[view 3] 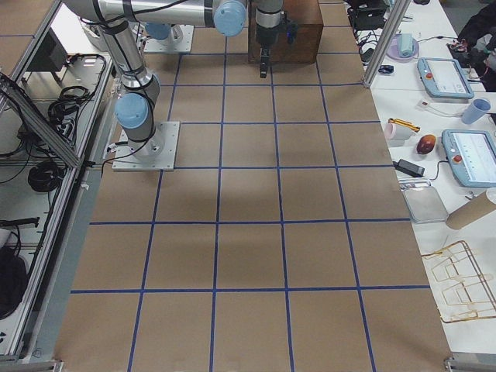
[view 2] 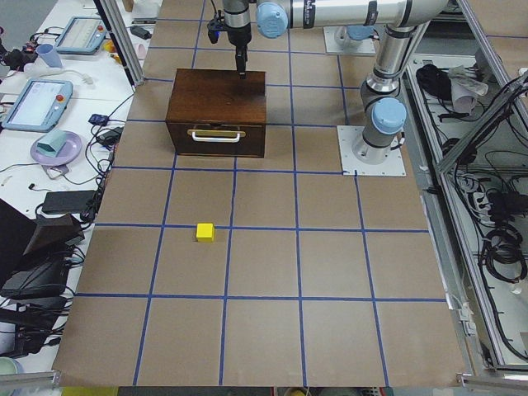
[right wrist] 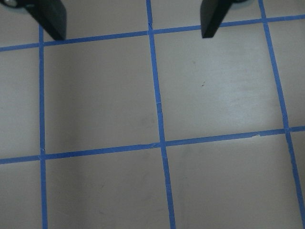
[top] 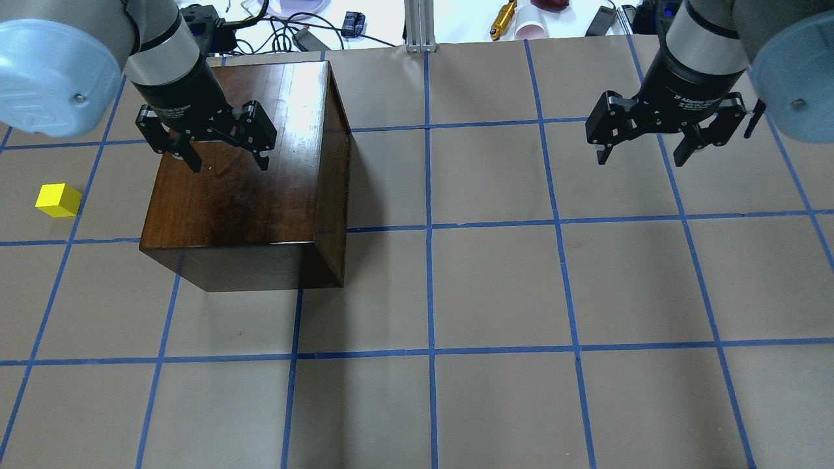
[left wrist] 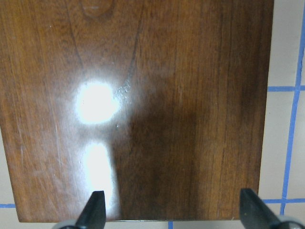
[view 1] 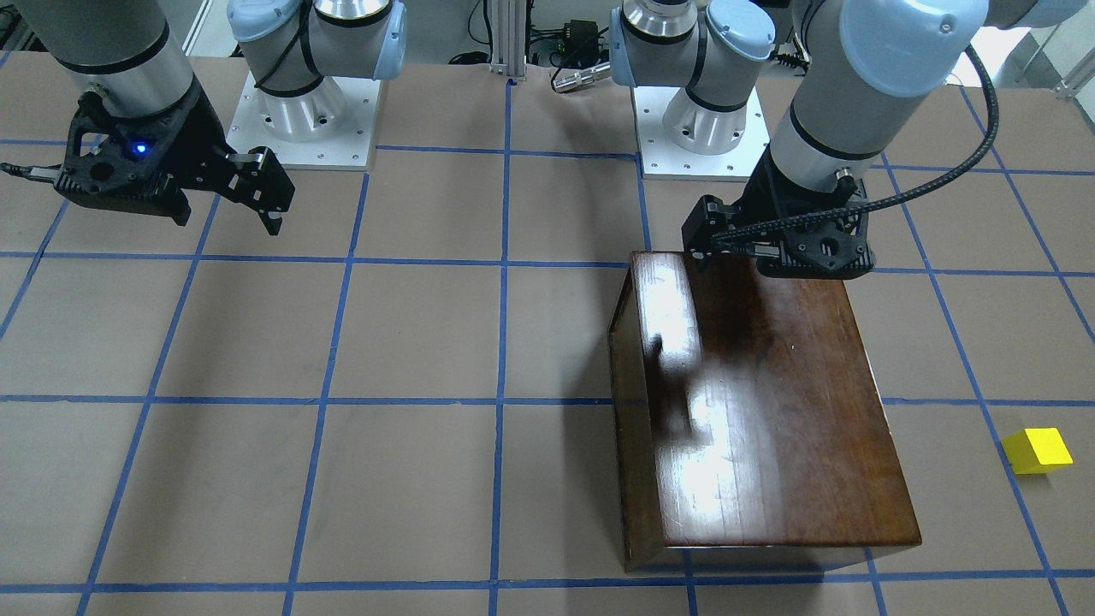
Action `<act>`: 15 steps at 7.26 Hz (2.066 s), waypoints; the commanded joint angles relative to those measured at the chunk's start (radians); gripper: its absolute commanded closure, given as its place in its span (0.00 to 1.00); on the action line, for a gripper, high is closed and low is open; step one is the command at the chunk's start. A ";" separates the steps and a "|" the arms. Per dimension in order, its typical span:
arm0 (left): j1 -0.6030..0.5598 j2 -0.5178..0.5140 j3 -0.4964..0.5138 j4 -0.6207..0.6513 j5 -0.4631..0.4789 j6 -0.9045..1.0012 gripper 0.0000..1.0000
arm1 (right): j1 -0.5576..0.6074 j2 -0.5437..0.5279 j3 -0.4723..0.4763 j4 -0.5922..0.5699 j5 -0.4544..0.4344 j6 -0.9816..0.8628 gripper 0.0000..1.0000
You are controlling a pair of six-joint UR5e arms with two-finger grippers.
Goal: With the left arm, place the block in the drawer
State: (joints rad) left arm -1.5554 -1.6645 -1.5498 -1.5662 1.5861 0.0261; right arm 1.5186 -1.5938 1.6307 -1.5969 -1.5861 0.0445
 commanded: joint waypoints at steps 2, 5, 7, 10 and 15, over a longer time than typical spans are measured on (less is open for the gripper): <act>0.003 0.008 0.000 0.000 0.002 0.005 0.00 | 0.000 0.000 0.000 0.000 0.000 0.000 0.00; 0.003 0.008 0.000 0.000 0.002 0.003 0.00 | -0.002 0.000 0.000 0.000 0.000 0.000 0.00; 0.003 0.026 0.008 0.002 0.005 0.002 0.00 | 0.000 0.000 0.000 0.000 0.000 0.000 0.00; -0.002 0.040 0.014 -0.002 0.017 -0.008 0.00 | 0.000 0.000 0.000 0.000 0.000 0.000 0.00; 0.002 0.029 -0.003 0.002 0.008 -0.003 0.00 | 0.000 0.000 0.000 0.000 0.000 0.000 0.00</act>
State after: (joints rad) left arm -1.5551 -1.6298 -1.5518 -1.5654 1.5921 0.0177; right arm 1.5183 -1.5938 1.6306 -1.5969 -1.5861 0.0445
